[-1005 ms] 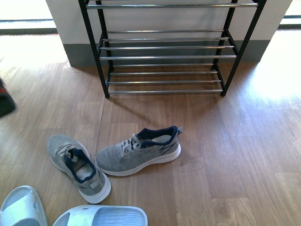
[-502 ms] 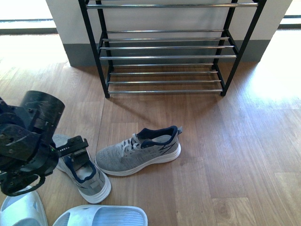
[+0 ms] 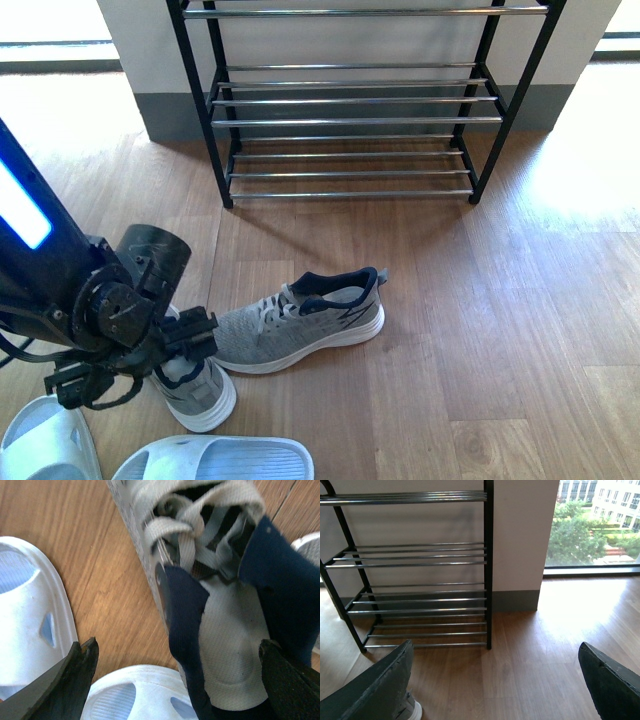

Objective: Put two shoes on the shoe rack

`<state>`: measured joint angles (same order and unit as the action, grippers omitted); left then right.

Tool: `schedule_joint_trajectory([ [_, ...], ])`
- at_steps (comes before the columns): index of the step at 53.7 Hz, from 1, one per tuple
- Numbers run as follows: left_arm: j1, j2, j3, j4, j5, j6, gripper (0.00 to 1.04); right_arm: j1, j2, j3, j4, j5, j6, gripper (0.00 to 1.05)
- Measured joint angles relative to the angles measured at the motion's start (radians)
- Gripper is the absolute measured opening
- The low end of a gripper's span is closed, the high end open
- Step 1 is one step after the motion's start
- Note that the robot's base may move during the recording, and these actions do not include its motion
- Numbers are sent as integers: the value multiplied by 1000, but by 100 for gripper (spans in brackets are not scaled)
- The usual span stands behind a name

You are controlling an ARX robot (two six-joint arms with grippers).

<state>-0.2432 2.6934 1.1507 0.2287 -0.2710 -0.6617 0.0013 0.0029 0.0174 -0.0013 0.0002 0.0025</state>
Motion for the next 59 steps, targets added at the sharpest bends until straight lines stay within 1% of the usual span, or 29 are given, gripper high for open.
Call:
schedule_joint_trajectory([
  [15,11,37,32,-7,-35,6,95,0,0,0,0,0,0,96],
  [22,11,23,17,15,3,3,95,0,0,0,0,0,0,96],
  [25,11,12,6,27,-19,11,95,0,0,0,0,0,0,96],
  [29,15,13,12,8,-26,14,95,0,0,0,0,0,0,96],
  [42,42,69,68,15,-84,52,95,0,0,0,0,0,0,96],
  [43,42,72,71,15,-95,60,94,0,0,0,0,0,0,96],
  [45,42,79,76,10,-93,60,87,0,0,0,0,0,0,96],
  [52,42,83,80,0,-92,67,69,0,0,0,0,0,0,96],
  [57,42,83,79,12,-89,71,51,0,0,0,0,0,0,96],
  [59,42,83,79,15,-89,71,46,0,0,0,0,0,0,96],
])
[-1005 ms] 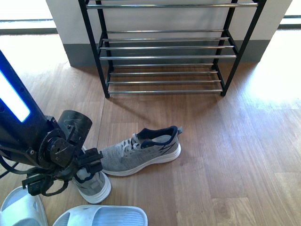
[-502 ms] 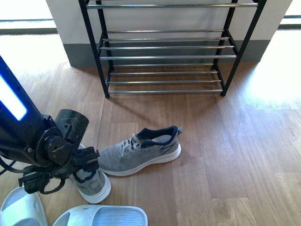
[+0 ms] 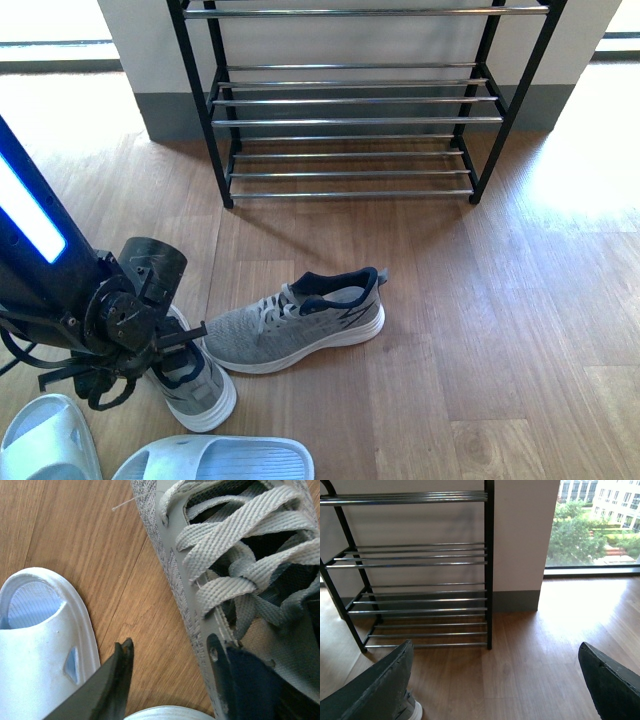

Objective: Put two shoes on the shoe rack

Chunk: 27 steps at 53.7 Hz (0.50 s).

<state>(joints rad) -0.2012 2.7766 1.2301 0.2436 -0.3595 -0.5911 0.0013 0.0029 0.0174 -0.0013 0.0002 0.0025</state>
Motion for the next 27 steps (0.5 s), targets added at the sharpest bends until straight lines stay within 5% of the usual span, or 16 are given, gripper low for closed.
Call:
schedule_joint_trajectory([
  [15,0,-1,-11,16,0,-1,1,0,0,0,0,0,0,96],
  [27,-8,-113,-135,103,-7,24,2,0,0,0,0,0,0,96],
])
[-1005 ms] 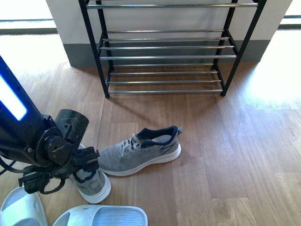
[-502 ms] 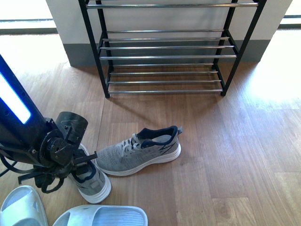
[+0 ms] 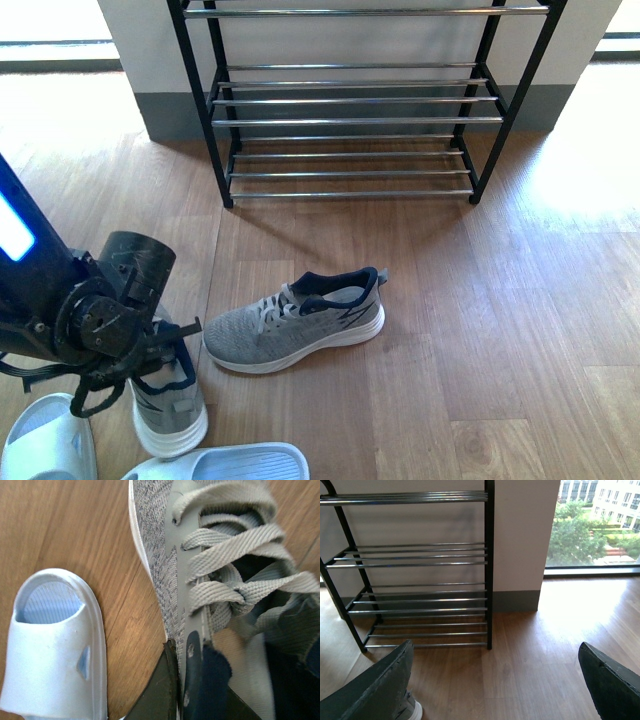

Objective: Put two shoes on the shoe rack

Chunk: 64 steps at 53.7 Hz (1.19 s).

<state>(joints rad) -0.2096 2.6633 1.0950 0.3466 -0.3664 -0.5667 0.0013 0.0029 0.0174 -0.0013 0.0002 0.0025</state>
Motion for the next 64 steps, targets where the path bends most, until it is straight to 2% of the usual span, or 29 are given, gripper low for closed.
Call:
schedule_joint_trajectory([
  [8,-31,-227,-162,145,-32,85,2,0,0,0,0,0,0,96],
  [13,-51,-462,-296,216,-40,144,2,0,0,0,0,0,0,96],
  [23,-66,-790,-488,228,-84,227,2,0,0,0,0,0,0,96],
  [32,-85,-1169,-631,97,-185,275,2,0,0,0,0,0,0,96],
  [38,-171,-1568,-710,-148,-282,309,2,0,0,0,0,0,0,96],
  [42,-199,-1748,-722,-261,-297,313,2,0,0,0,0,0,0,96],
  [49,-203,-1843,-723,-275,-319,319,2,0,0,0,0,0,0,96],
  [64,-203,-1836,-730,-282,-317,320,2,0,0,0,0,0,0,96],
])
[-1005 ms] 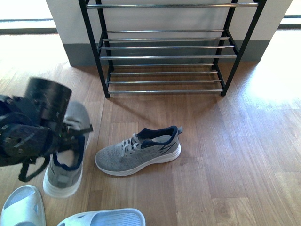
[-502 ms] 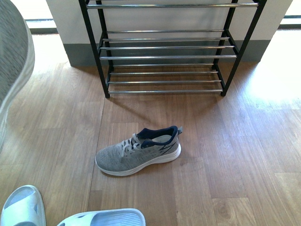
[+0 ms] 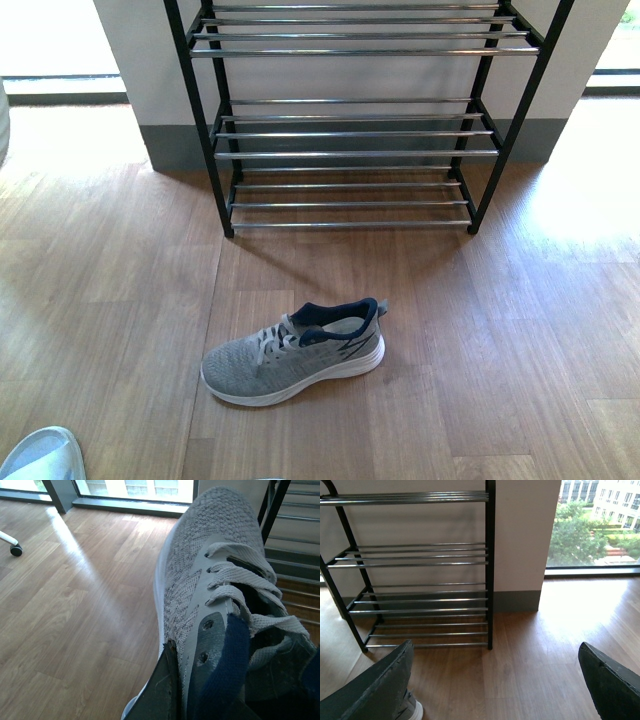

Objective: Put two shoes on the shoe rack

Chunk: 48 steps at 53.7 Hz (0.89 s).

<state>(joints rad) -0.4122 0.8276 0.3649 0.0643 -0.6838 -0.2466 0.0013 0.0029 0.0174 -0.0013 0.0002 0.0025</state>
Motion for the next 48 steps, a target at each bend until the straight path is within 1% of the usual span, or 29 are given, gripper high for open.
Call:
schedule_joint_trajectory([
  [10,-3,0,0,0,11,2,2,0,0,0,0,3,0,96],
  [25,1,-1,-1,0,-8,4,2,-1,0,0,0,-4,0,96],
  [28,0,-1,-1,0,-1,4,2,-8,6,1,-6,-80,26,96],
  [30,0,-1,-1,0,3,5,2,-2,17,1,-8,-101,31,96],
  [32,0,-1,-1,0,6,5,2,14,50,1,12,-91,32,96],
  [34,0,-1,-1,0,8,5,2,52,129,1,79,-44,26,96],
  [36,0,-1,-1,0,8,6,2,101,242,2,172,-24,6,96],
  [40,0,-1,-1,0,5,7,2,166,499,5,390,-20,-33,96],
  [41,0,-1,-1,0,3,7,2,170,536,6,419,-23,-41,96],
  [43,0,-1,-1,0,2,7,2,184,692,19,543,-33,-56,96],
  [48,0,-1,-1,0,-2,6,2,202,966,67,727,-56,-83,96],
])
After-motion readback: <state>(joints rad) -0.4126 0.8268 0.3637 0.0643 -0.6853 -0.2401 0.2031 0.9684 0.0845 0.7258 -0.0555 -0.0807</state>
